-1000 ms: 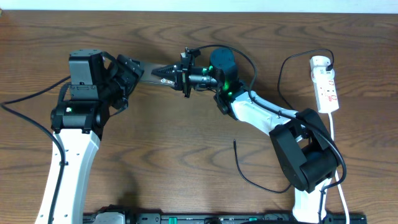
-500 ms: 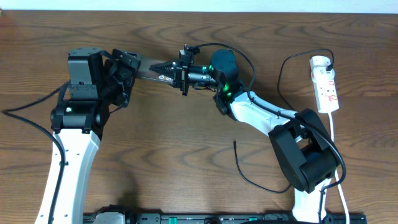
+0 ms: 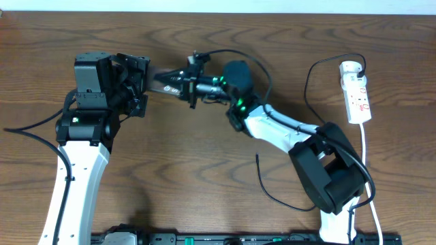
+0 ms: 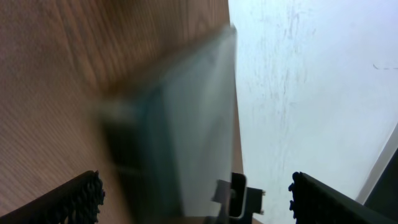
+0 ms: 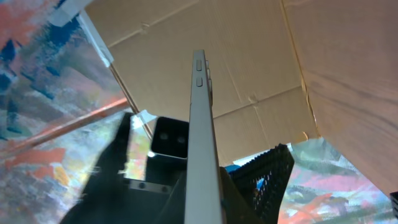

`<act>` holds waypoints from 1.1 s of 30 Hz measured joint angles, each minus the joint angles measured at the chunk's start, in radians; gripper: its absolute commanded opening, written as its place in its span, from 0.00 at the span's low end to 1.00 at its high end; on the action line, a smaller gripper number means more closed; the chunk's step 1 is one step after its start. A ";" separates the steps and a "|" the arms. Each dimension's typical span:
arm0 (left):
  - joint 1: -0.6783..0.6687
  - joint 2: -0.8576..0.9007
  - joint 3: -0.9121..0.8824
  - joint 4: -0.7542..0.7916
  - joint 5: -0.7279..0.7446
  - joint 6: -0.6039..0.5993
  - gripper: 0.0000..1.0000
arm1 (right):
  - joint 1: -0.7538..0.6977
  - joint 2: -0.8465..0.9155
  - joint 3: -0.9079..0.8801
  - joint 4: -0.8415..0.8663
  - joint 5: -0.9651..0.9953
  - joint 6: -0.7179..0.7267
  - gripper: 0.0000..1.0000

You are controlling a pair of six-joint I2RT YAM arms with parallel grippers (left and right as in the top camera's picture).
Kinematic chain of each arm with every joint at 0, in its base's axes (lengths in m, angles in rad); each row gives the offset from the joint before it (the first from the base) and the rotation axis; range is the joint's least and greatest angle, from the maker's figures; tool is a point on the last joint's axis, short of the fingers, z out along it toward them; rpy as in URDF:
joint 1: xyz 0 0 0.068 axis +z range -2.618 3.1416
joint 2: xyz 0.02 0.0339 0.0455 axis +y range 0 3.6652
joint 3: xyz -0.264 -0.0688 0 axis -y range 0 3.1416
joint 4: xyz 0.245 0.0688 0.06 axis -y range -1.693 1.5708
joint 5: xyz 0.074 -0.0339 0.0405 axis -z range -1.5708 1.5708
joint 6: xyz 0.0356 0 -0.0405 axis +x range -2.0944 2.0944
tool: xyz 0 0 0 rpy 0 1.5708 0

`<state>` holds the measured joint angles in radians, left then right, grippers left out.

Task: Plug charger to phone and switch on socket

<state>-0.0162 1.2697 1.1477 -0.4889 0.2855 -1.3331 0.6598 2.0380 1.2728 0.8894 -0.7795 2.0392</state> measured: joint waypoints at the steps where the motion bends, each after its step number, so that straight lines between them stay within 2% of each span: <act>1: 0.000 0.000 0.000 0.000 0.000 -0.002 0.95 | 0.010 0.000 0.000 0.000 0.007 0.000 0.01; 4: 0.000 0.000 0.000 0.000 0.000 -0.003 0.95 | 0.036 0.000 0.000 0.002 0.027 0.000 0.02; 11: 0.000 0.000 0.000 0.000 -0.002 -0.012 0.66 | 0.050 0.000 0.000 0.027 0.060 0.003 0.01; 25: 0.000 0.000 0.000 0.000 -0.001 -0.002 0.65 | 0.029 0.000 0.000 0.028 0.068 0.003 0.02; 28: 0.000 0.000 0.000 0.000 -0.008 -0.002 0.56 | 0.027 0.000 0.000 0.035 0.064 0.003 0.01; 33: 0.000 0.000 0.000 0.000 -0.030 0.000 0.48 | 0.027 0.000 0.000 0.055 0.058 0.003 0.01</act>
<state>-0.0162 1.2697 1.1477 -0.4889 0.2558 -1.3327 0.6865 2.0384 1.2728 0.9447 -0.7219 2.0418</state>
